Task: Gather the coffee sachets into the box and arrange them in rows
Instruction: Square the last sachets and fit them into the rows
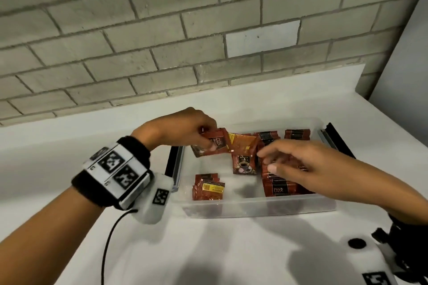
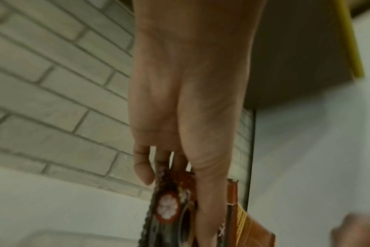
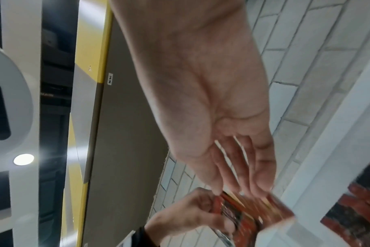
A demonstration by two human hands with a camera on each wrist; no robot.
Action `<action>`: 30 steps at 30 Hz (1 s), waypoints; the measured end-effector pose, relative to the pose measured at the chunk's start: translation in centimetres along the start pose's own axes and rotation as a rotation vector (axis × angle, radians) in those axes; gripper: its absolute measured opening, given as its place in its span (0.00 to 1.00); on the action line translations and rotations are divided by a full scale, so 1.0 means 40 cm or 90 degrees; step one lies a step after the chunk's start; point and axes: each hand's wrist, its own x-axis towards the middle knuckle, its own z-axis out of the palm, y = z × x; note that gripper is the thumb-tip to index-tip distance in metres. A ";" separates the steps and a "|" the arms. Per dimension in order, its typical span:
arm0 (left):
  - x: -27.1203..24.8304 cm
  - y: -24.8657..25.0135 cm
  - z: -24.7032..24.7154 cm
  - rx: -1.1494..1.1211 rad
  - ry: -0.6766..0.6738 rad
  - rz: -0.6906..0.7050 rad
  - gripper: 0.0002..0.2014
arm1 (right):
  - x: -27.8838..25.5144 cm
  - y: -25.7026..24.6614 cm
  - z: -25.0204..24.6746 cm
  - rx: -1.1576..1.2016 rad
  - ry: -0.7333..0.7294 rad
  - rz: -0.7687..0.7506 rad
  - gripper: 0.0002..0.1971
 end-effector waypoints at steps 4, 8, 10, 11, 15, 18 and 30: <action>-0.101 0.062 0.023 -0.477 0.050 -0.031 0.12 | 0.018 -0.018 0.029 0.139 0.112 0.049 0.27; -0.149 0.104 0.093 -0.728 0.091 -0.078 0.14 | 0.037 -0.039 0.044 0.269 0.207 0.063 0.28; -0.163 0.124 0.118 -0.834 0.100 -0.104 0.12 | 0.045 -0.048 0.053 0.346 0.235 0.049 0.27; -0.168 0.132 0.130 -0.885 0.092 -0.099 0.14 | 0.048 -0.051 0.058 0.383 0.251 0.037 0.25; -0.187 0.162 0.163 -1.041 0.112 -0.066 0.17 | 0.038 -0.060 0.058 0.446 0.385 -0.039 0.10; -0.186 0.177 0.183 -1.090 0.164 -0.088 0.20 | 0.015 -0.062 0.060 0.265 0.520 -0.183 0.07; -0.183 0.211 0.239 -1.164 0.332 -0.108 0.15 | -0.026 0.034 0.175 -0.257 0.405 -0.342 0.13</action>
